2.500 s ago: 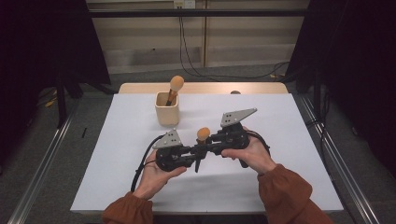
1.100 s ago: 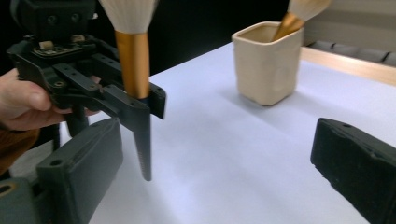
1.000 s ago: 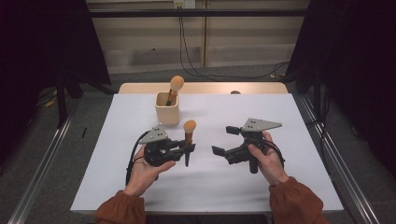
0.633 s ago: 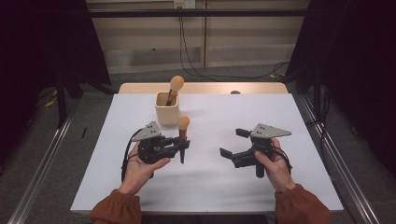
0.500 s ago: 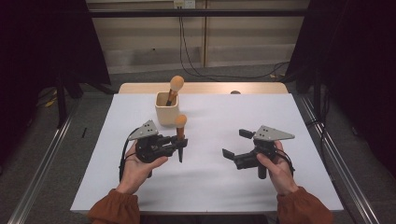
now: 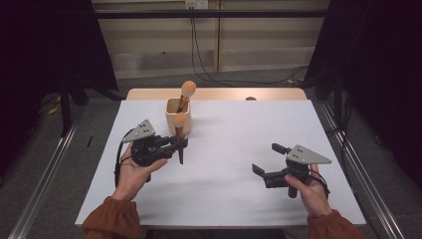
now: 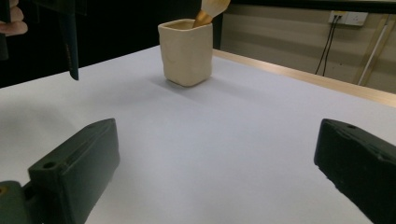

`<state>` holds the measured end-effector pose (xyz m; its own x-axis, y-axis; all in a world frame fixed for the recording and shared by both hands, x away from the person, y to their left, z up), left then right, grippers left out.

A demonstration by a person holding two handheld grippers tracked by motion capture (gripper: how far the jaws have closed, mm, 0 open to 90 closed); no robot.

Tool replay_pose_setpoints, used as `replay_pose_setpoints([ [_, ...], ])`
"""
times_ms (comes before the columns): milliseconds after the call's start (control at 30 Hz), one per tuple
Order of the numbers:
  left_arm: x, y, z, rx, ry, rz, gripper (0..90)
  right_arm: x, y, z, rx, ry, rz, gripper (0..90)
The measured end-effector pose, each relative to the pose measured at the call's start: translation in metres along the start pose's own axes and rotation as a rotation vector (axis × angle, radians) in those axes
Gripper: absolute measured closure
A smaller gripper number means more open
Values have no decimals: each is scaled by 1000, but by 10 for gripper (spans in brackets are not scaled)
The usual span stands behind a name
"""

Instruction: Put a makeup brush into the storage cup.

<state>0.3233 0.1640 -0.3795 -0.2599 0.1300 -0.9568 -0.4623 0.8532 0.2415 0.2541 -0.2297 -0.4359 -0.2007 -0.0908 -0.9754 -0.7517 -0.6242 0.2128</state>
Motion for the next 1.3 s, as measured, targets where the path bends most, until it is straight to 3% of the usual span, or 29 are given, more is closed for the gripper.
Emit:
replay_pose_setpoints([
  [133, -3, 3, 6, -21, 6, -17, 741, 7, 9, -4, 41, -13, 3, 0],
  [267, -6, 6, 12, -43, 0, -17, 741, 13, 17, -7, 54, -38, 6, 0],
  [633, -22, 15, 22, -76, -16, -41, 742, 29, 39, -21, 171, -49, -68, 0],
  [800, -31, 17, 26, -87, -27, -57, 741, 32, 40, -23, 177, -32, -71, 0],
  [1033, -41, 12, 30, -115, -44, -72, 741, 31, 44, -24, 165, -47, -84, 0],
  [1133, -46, 8, 33, -121, -12, -97, 742, 32, 45, -24, 165, -47, -84, 0],
  [1200, -50, 5, 36, -151, -28, -94, 742, 32, 45, -24, 158, -53, -87, 0],
  [1300, -54, 2, 41, -156, -20, -102, 742, 33, 44, -23, 154, -54, -89, 0],
])
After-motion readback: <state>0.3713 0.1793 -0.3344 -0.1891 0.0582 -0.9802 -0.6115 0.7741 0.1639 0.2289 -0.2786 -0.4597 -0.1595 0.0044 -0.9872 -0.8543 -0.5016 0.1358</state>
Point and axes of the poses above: each handheld gripper's, and its own axes: y roughly backward along the jaws, x roughly out of its underside, z roughly to its left, the point moved 1 cm from there along -y, roughly forward along the jaws, and after that the axes turned 4 degrees about -z, right-handed, at the moved point
